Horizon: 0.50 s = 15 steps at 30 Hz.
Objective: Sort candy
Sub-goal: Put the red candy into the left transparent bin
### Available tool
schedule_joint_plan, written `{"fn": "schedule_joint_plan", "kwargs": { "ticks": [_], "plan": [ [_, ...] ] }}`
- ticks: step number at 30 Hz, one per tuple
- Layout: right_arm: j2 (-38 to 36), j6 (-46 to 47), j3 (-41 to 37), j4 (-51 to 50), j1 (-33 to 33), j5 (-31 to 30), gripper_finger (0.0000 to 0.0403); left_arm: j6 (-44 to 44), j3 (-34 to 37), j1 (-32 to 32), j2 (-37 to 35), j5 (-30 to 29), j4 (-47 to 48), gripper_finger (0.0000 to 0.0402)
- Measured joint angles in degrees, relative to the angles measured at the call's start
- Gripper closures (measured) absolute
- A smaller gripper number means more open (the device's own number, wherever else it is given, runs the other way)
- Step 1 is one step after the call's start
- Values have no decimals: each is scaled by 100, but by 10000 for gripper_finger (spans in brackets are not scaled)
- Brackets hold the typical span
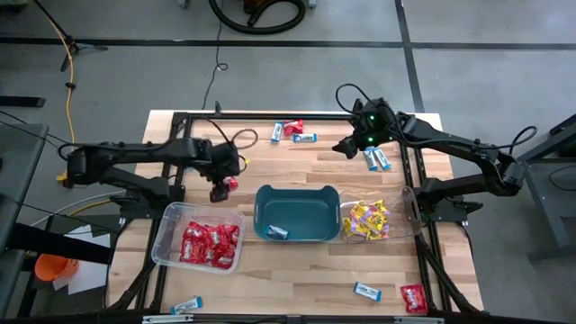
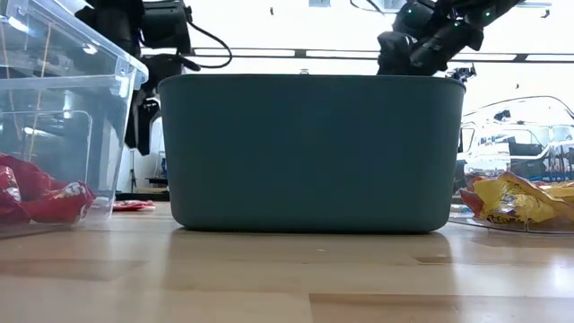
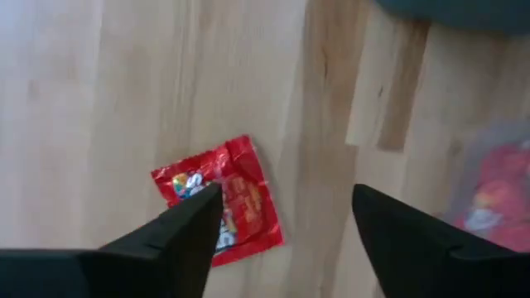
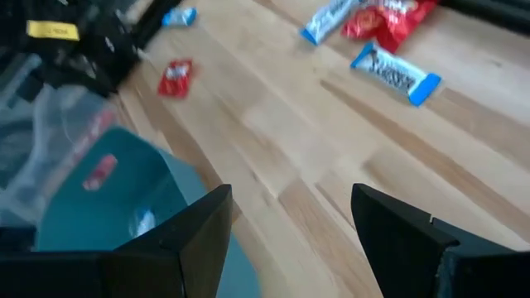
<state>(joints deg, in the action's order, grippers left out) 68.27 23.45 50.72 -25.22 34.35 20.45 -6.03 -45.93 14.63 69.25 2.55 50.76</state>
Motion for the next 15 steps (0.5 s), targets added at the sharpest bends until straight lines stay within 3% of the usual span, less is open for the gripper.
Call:
{"fn": "schedule_joint_plan", "kwargs": {
  "ticks": [7,15],
  "plan": [
    [0,-563,0,-470,0,-45,160,99,42,-387,233,-1080,3,118],
    [0,-636,0,-470,0,-49,160,278,353,-289,441,-1093,-449,118]
  ]
}}
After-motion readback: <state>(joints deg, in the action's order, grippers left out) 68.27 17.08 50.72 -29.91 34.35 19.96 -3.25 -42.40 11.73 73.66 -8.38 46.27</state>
